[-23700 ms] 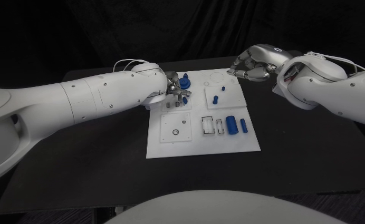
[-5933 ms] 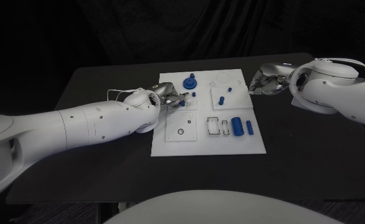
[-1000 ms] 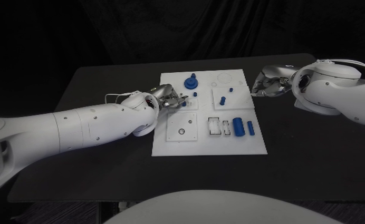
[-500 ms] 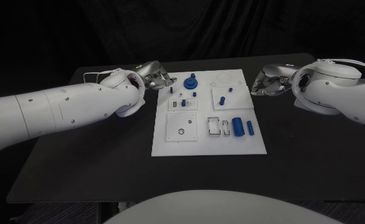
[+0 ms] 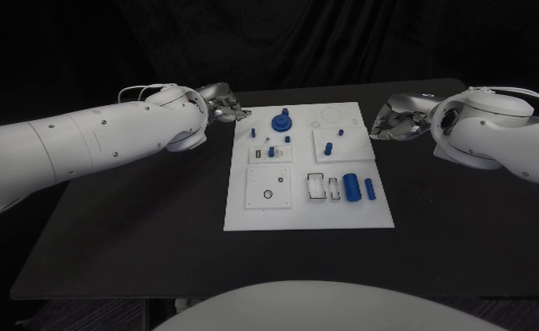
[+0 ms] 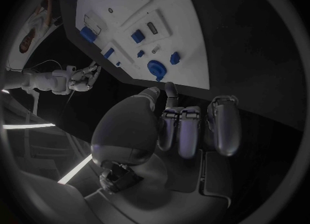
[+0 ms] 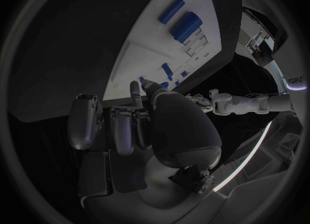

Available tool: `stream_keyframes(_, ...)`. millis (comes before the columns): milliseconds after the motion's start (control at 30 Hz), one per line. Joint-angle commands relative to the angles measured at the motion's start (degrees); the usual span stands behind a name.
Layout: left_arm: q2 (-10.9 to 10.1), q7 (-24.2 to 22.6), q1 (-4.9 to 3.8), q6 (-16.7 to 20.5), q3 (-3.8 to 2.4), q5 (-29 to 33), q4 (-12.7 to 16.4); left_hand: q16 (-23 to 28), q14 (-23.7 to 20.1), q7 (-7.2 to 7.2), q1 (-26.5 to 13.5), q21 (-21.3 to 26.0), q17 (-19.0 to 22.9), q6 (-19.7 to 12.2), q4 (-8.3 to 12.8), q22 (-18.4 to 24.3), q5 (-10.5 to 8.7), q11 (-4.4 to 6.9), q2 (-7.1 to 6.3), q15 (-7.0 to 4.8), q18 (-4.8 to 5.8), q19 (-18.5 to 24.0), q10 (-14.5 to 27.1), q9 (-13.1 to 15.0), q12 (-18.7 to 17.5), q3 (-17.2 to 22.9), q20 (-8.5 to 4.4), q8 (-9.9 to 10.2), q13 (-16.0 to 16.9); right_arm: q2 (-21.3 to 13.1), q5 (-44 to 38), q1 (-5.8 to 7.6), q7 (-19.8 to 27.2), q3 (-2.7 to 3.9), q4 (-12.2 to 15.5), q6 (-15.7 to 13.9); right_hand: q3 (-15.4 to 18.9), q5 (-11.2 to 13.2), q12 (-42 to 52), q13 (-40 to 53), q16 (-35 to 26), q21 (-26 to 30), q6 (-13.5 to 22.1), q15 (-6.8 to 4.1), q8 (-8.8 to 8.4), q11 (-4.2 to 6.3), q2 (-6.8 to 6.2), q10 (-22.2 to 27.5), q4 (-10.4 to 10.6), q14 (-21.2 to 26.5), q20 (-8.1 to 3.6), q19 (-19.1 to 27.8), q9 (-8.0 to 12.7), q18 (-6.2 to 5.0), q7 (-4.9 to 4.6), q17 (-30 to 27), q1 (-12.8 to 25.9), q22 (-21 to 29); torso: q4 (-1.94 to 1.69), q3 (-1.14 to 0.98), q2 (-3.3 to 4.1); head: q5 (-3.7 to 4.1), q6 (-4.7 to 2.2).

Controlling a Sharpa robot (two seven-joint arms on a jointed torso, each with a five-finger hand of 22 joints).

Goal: Assemble the parts on the task board

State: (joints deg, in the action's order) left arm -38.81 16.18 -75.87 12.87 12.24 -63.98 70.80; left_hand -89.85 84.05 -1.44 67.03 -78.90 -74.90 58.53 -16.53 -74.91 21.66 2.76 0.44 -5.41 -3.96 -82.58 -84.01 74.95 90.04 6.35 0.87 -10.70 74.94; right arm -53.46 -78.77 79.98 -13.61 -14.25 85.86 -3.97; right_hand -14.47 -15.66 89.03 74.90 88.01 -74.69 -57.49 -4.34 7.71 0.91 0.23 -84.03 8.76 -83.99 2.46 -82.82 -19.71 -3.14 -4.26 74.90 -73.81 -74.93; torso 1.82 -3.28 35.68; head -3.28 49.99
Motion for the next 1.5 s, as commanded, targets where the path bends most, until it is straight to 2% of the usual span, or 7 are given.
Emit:
stream_keyframes(33,1.2,1.4,-0.16,-6.1,-0.06,3.2,-1.8,-0.2,6.0,-0.20,-0.7,0.0,-15.1,-0.4,-0.1,-8.7,-2.09,-0.43,0.26,0.39,0.84,0.0,-6.0,0.7,0.0,-0.6,0.51,0.3,15.1,0.0,-0.1,-0.15,0.1,0.04,0.0,-0.9,0.0,0.0,0.0,14.1,0.0,0.2,-0.4,0.37,0.06,-0.29,-0.10,-4.9,-0.4,-5.3,0.01,0.4,-0.1,-0.50,-0.19,13.2,-0.5,-10.0,0.04,0.20,0.14,0.10,0.01)
stream_keyframes(67,1.9,1.5,-0.16,-6.8,-0.06,3.4,-2.8,-0.2,6.0,-0.31,-1.8,0.0,-15.1,-0.2,-0.2,-8.8,-5.05,-0.55,0.58,0.52,0.84,0.0,-6.0,0.6,0.0,-1.3,0.67,0.3,15.1,0.0,-0.1,-0.16,0.0,0.04,0.0,-0.9,0.0,0.0,0.0,14.0,-0.1,0.2,-0.4,0.36,0.07,-0.29,-0.08,-4.9,-0.4,-5.3,0.01,0.3,-0.1,-0.49,-0.18,13.2,-0.5,-10.0,0.05,0.18,0.13,0.21,0.01)
stream_keyframes(167,3.0,1.8,-0.15,-8.0,-0.06,3.6,-4.4,-0.2,6.0,-0.47,-4.2,0.1,-15.1,0.0,-0.3,-8.9,-7.63,-0.72,1.19,0.66,0.83,0.0,-6.0,0.4,0.0,-2.8,0.84,0.4,15.1,0.0,-0.1,-0.17,0.0,0.04,0.1,-0.8,0.0,0.0,0.0,14.0,-0.1,0.2,-0.4,0.36,0.07,-0.29,-0.08,-4.9,-0.4,-5.3,0.01,0.3,-0.1,-0.49,-0.18,13.2,-0.5,-10.0,0.04,0.24,0.28,0.34,0.01)
stream_keyframes(267,3.9,2.1,-0.12,-9.0,-0.06,3.7,-5.9,-0.2,6.0,-0.50,-5.8,0.1,-15.1,0.0,-0.3,-9.0,-7.68,-0.76,1.56,0.72,0.82,0.0,-6.0,0.1,0.0,-3.8,0.92,0.7,15.1,0.0,-0.1,-0.18,-0.1,0.04,0.1,-0.8,0.0,0.0,0.0,14.0,-0.1,0.2,-0.5,0.36,0.08,-0.28,-0.02,-4.9,-0.5,-5.3,0.01,0.4,-0.1,-0.50,-0.16,13.2,-0.6,-10.0,0.02,0.31,0.33,0.47,0.01)
stream_keyframes(667,5.9,2.0,0.04,-10.0,-0.06,3.7,-8.7,-0.2,6.0,-0.47,-8.6,0.2,-15.1,0.6,-0.3,-9.1,-7.68,-0.75,2.18,0.73,0.81,0.0,-6.0,-0.7,0.0,-5.5,0.96,1.0,15.1,-0.1,-0.1,-0.19,-0.3,0.04,0.4,-0.9,-0.1,-0.1,0.0,14.0,-0.1,0.2,-0.5,0.35,0.09,-0.27,0.11,-4.9,-0.6,-5.3,0.00,0.3,-0.1,-0.50,-0.15,13.1,-0.7,-10.0,0.25,0.16,0.18,0.24,0.01)
stream_keyframes(1100,7.3,2.0,0.74,-9.9,-0.05,3.8,-10.5,-0.2,6.0,-0.35,-7.8,0.3,-15.1,0.7,0.0,-9.2,-7.57,-0.66,2.09,0.68,0.78,0.0,-6.0,-0.8,0.0,-5.6,0.94,1.0,15.1,-0.4,-0.1,-0.19,0.0,0.04,0.7,-1.3,-0.1,-0.1,0.0,14.0,-0.1,0.2,-0.5,0.35,0.09,-0.27,0.11,-4.9,-0.6,-5.3,0.00,0.3,-0.1,-0.50,-0.15,13.1,-0.7,-10.0,0.11,0.07,0.13,0.45,0.01)
stream_keyframes(1500,8.1,2.0,1.37,-10.2,-0.05,3.8,-11.7,-0.2,6.0,-0.39,-7.6,0.7,-15.1,0.6,-0.1,-9.0,-7.56,-0.68,2.22,0.67,0.68,0.3,-6.0,-0.9,0.0,-5.6,0.93,1.1,15.1,-0.2,-0.1,-0.19,0.1,0.04,0.6,-1.3,-0.2,-0.1,0.0,14.0,-0.1,0.3,-0.5,0.35,0.09,-0.28,0.18,-4.9,-0.8,-5.3,0.00,0.3,-0.1,-0.50,-0.16,13.2,-0.8,-10.0,0.09,0.18,0.17,0.38,0.01)
